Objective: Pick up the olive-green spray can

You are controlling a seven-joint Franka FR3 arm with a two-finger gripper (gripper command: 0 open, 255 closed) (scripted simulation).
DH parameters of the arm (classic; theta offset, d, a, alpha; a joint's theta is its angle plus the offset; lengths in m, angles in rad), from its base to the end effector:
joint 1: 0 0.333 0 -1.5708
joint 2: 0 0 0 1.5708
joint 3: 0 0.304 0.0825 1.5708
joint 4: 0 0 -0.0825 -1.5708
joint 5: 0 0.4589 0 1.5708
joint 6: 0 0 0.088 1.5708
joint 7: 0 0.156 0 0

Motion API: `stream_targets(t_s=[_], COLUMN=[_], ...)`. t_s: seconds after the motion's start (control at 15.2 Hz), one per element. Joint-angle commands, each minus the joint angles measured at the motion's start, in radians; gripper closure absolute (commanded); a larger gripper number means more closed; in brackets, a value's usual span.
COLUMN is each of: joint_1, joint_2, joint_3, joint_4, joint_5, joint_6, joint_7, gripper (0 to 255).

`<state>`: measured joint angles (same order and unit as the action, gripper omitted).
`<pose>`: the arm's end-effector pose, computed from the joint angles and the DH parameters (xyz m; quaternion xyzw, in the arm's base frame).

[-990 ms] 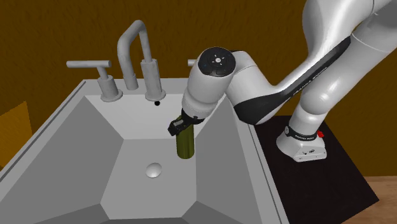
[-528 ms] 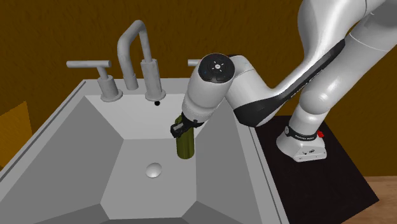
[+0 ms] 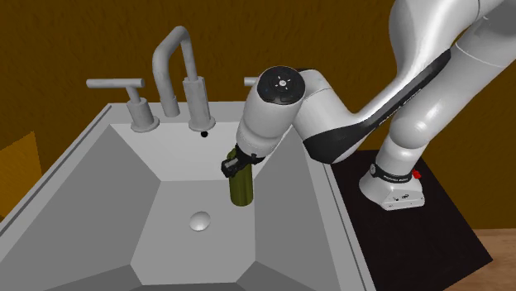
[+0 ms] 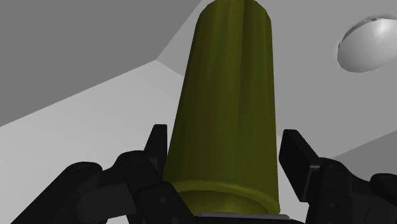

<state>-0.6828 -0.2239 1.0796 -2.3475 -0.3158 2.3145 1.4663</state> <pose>0.5306 0.1858 0.2814 0.8863 -0.4087 0.1885 0.1088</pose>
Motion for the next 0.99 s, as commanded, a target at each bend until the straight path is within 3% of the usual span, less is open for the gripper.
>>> stream_targets(t_s=[0.0, 0.92], joint_1=[0.018, 0.093], joint_2=[-0.022, -0.118], joint_3=[-0.021, -0.124], joint_4=[0.01, 0.098], joint_5=[0.029, 0.141], joint_6=[-0.019, -0.156], joint_7=[-0.028, -0.158], gripper=[255, 255])
